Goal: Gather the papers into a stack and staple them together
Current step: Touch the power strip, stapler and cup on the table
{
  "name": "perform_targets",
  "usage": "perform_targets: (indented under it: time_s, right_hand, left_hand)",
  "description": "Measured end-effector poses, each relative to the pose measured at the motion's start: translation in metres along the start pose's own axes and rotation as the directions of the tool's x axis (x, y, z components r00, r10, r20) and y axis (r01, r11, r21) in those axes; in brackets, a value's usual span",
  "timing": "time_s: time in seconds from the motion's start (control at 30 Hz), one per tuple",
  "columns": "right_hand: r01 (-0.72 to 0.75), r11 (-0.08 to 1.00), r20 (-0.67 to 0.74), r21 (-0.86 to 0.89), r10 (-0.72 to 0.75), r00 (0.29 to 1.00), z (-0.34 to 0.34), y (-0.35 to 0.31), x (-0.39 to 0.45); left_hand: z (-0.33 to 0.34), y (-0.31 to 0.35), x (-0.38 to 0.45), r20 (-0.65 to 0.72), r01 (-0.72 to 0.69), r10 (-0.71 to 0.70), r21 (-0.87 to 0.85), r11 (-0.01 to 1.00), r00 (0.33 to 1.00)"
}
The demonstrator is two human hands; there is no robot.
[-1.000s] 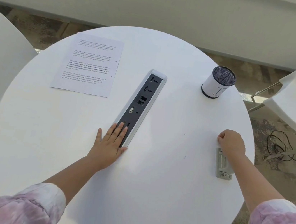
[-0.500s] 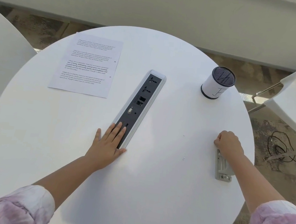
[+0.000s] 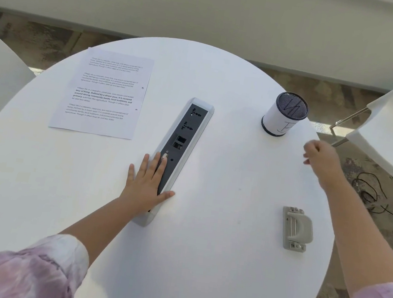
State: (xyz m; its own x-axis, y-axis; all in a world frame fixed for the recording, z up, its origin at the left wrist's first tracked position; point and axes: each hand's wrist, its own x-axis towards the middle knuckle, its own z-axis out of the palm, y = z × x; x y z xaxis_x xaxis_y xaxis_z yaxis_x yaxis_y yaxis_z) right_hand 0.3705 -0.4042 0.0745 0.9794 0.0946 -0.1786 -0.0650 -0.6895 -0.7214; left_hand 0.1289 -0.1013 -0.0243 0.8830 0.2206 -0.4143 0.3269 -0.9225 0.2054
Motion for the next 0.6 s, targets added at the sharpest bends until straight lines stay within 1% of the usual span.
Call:
perform_targets:
  time_s: [0.1,0.23,0.33,0.5,0.6]
  right_hand:
    - [0.058,0.998,-0.042,0.008,-0.057,0.997,-0.006,-0.026,0.028]
    - [0.083,0.997,-0.055,-0.001,-0.083,0.995,-0.003,-0.047,0.066]
    - [0.069,0.997,-0.099,-0.027,-0.071,0.992,-0.001,-0.05,0.085]
    - [0.025,0.997,-0.08,-0.077,-0.031,0.996,0.001,-0.054,0.092]
    - [0.008,0.993,-0.114,-0.12,-0.022,0.993,0.005,-0.056,0.094]
  left_hand:
    - [0.0,-0.001,-0.001,-0.006,-0.01,0.009,-0.039,0.999,1.0]
    - [0.001,0.0,-0.002,-0.023,-0.005,0.004,-0.038,0.999,1.0]
    - [0.001,0.001,-0.002,-0.023,-0.004,0.004,-0.03,1.0,1.0]
    - [-0.003,0.002,-0.003,0.003,-0.001,0.001,-0.007,1.0,1.0]
    - [-0.003,0.003,-0.002,0.005,-0.001,0.001,-0.005,1.0,1.0]
